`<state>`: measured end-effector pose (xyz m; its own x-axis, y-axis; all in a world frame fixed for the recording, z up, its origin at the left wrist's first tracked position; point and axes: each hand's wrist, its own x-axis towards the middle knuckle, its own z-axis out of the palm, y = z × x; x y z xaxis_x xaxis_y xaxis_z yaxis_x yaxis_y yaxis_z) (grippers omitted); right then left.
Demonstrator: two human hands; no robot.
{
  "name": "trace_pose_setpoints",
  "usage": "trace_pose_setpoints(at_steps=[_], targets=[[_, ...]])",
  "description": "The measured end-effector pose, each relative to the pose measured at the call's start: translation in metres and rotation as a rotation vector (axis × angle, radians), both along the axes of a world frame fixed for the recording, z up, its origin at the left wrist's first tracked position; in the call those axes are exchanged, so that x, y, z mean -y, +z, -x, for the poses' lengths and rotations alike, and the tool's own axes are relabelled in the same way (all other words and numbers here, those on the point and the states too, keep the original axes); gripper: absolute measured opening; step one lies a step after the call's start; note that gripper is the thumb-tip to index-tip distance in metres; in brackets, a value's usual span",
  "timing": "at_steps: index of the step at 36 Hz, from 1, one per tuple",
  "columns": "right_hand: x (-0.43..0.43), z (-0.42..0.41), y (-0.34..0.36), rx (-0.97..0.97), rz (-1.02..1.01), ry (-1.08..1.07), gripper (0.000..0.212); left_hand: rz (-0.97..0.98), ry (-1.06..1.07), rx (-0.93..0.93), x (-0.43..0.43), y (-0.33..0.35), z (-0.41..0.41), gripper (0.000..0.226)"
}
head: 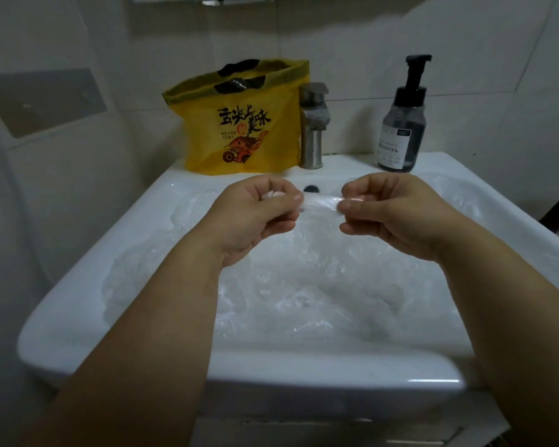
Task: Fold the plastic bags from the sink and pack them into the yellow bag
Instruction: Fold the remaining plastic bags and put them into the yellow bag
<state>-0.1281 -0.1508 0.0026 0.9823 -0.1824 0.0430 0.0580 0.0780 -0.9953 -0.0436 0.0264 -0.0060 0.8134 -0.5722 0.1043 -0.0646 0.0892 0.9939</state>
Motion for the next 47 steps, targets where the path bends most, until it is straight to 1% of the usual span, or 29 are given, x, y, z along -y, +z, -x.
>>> trace_pose_setpoints(at_steps=[4, 7, 8, 10, 12, 13, 14, 17, 19, 21, 23, 26, 28, 31, 33, 38, 42, 44, 46, 47], targets=[[0.002, 0.000, -0.001, -0.082, 0.059, -0.019, 0.022, -0.008, 0.010, 0.020, 0.001, -0.002, -0.002, 0.016], [0.000, 0.000, -0.003, -0.131, 0.194, -0.023, 0.015, -0.006, 0.066, 0.050, 0.002, -0.002, -0.003, 0.023], [-0.001, -0.001, -0.003, -0.130, 0.221, -0.032, 0.011, 0.028, 0.089, 0.046, 0.003, -0.001, -0.004, 0.024], [-0.005, -0.002, -0.004, -0.091, 0.239, -0.057, 0.009, 0.156, 0.112, -0.028, 0.006, 0.003, -0.002, 0.023], [-0.013, -0.004, -0.004, -0.015, 0.233, -0.081, 0.011, 0.291, 0.061, -0.149, 0.009, 0.005, 0.002, 0.024], [-0.018, -0.004, -0.005, 0.024, 0.217, -0.082, 0.011, 0.307, -0.003, -0.188, 0.011, 0.004, 0.004, 0.025], [-0.023, -0.005, -0.006, 0.054, 0.201, -0.070, 0.013, 0.256, -0.072, -0.190, 0.014, 0.002, 0.006, 0.028], [-0.036, -0.008, -0.011, 0.090, 0.227, 0.011, 0.016, -0.067, -0.220, -0.077, 0.022, -0.009, 0.016, 0.044], [-0.038, -0.010, -0.014, 0.084, 0.273, 0.035, 0.019, -0.128, -0.193, -0.057, 0.029, -0.013, 0.018, 0.052], [-0.036, -0.010, -0.014, 0.081, 0.292, 0.054, 0.015, -0.098, -0.092, -0.080, 0.032, -0.012, 0.015, 0.047], [-0.033, -0.009, -0.013, 0.066, 0.271, 0.066, 0.014, -0.029, -0.016, -0.102, 0.032, -0.008, 0.012, 0.041], [-0.028, -0.008, -0.012, 0.026, 0.221, 0.075, 0.012, 0.097, 0.073, -0.104, 0.028, -0.005, 0.010, 0.046], [-0.025, -0.009, -0.010, -0.005, 0.193, 0.078, 0.010, 0.097, 0.205, -0.067, 0.025, -0.002, 0.008, 0.046], [-0.021, -0.011, -0.005, -0.033, 0.170, 0.102, 0.009, 0.096, 0.391, -0.021, 0.022, 0.004, 0.003, 0.027], [-0.020, -0.016, 0.004, -0.041, 0.168, 0.121, 0.011, 0.133, 0.435, -0.025, 0.018, 0.012, -0.002, 0.018], [-0.018, -0.029, 0.028, -0.045, 0.202, 0.174, 0.018, 0.078, 0.420, 0.043, 0.002, 0.031, -0.017, 0.017], [-0.014, -0.044, 0.047, -0.046, 0.255, 0.182, 0.014, 0.053, 0.260, 0.009, -0.017, 0.050, -0.033, 0.020], [-0.012, -0.053, 0.056, -0.046, 0.278, 0.183, 0.013, 0.037, 0.193, 0.015, -0.025, 0.061, -0.038, 0.014], [-0.011, -0.065, 0.065, -0.040, 0.308, 0.175, 0.015, 0.023, 0.152, 0.004, -0.031, 0.071, -0.044, 0.017], [-0.010, -0.069, 0.068, -0.033, 0.324, 0.157, 0.013, 0.007, 0.146, 0.012, -0.033, 0.074, -0.046, 0.019]])
